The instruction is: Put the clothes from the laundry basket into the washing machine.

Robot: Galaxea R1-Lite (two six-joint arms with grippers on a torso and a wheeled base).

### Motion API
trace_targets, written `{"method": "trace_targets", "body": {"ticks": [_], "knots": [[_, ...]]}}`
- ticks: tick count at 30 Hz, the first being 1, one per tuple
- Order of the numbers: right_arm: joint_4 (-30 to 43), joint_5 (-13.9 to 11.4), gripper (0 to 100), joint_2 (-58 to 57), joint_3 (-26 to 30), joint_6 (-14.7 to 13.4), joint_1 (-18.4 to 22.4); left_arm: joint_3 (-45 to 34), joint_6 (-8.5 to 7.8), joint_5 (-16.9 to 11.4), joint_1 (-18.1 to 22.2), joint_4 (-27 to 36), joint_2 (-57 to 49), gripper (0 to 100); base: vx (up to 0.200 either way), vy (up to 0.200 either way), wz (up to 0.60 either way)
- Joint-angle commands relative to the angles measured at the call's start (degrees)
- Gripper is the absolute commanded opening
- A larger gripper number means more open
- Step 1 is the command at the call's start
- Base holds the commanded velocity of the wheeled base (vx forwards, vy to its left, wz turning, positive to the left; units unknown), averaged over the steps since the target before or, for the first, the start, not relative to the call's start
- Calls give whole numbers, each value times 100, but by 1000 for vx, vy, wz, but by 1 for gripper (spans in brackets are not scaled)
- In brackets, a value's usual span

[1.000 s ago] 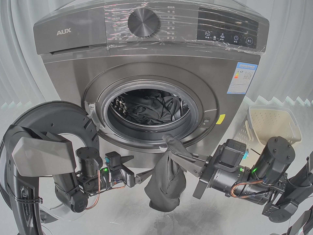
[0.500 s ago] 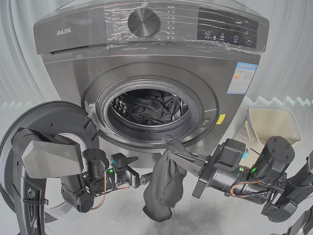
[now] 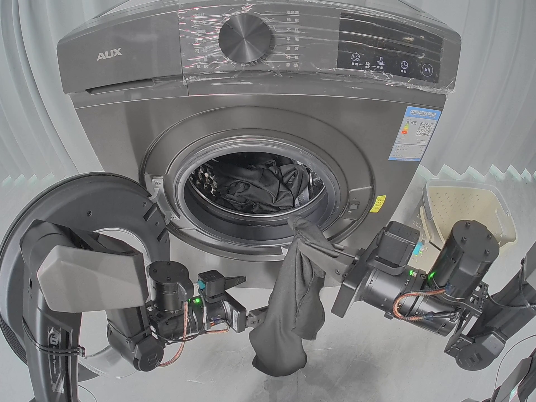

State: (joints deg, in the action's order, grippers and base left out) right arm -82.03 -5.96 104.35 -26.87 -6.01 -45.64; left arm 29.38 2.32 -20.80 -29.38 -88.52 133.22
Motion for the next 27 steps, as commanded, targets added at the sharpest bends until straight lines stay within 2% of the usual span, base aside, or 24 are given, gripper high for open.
{"method": "trace_targets", "body": {"ticks": [1,7,10,20,27], "knots": [[20,16,0,173,-205,12,20,-266,-21,-38,-121,1,-182,100,0,0,0],[20,34,0,305,-416,12,3,-591,-56,-65,-305,1,-349,100,0,0,0],[-6,34,0,323,-416,3,-6,-626,-126,-74,-332,1,-332,100,0,0,0],[-32,34,0,156,-275,3,-85,-503,-144,5,-182,1,-77,100,0,0,0],[-50,-19,0,-73,24,-5,-41,-363,-135,5,-24,1,-15,100,0,0,0]]}}
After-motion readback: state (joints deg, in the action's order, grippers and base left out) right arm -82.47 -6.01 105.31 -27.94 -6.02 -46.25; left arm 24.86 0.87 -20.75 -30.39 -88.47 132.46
